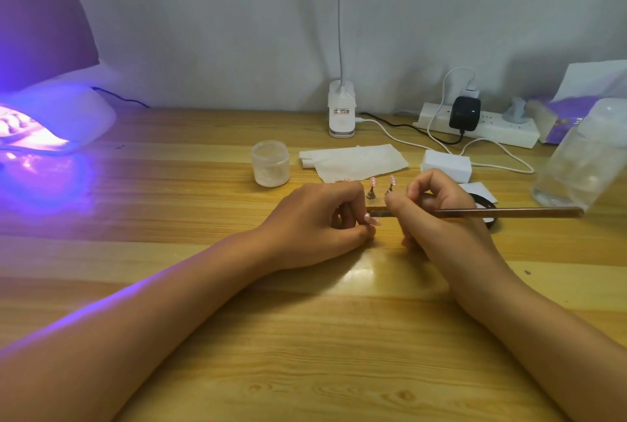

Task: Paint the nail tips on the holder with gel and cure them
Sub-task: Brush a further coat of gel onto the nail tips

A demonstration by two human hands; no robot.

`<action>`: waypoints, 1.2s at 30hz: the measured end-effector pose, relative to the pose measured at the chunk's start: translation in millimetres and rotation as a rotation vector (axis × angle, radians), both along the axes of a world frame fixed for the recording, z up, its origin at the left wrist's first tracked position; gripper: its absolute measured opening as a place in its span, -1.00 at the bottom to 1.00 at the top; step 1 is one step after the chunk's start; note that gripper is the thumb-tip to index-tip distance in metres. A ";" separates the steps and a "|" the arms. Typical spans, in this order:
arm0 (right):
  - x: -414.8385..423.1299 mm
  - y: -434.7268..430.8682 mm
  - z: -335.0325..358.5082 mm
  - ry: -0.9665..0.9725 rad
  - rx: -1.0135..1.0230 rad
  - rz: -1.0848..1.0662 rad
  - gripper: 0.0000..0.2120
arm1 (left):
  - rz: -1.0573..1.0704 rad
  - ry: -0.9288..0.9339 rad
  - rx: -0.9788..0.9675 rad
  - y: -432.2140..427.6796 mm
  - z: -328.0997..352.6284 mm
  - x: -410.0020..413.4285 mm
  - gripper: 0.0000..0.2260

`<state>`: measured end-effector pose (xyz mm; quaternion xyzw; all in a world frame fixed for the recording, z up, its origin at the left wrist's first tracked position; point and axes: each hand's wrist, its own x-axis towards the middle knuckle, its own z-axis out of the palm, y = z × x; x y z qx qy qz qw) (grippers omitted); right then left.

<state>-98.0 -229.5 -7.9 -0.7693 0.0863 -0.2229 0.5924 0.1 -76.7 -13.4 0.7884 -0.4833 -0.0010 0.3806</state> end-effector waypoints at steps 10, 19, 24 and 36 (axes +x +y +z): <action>0.0 -0.3 -0.7 0.017 -0.149 -0.023 -0.88 | 0.003 0.004 0.013 -0.4 -0.4 0.2 -0.80; 0.9 -4.4 -1.5 0.010 -0.011 -0.105 -0.88 | -0.003 0.006 0.018 0.3 0.2 -0.5 -0.80; 0.2 0.4 -0.5 0.005 0.000 -0.017 -0.85 | -0.010 -0.014 0.011 0.5 -0.5 0.1 -0.84; 0.9 -1.7 -0.8 0.032 -0.119 -0.052 -0.89 | -0.017 -0.022 0.006 -0.1 -1.5 1.3 -0.80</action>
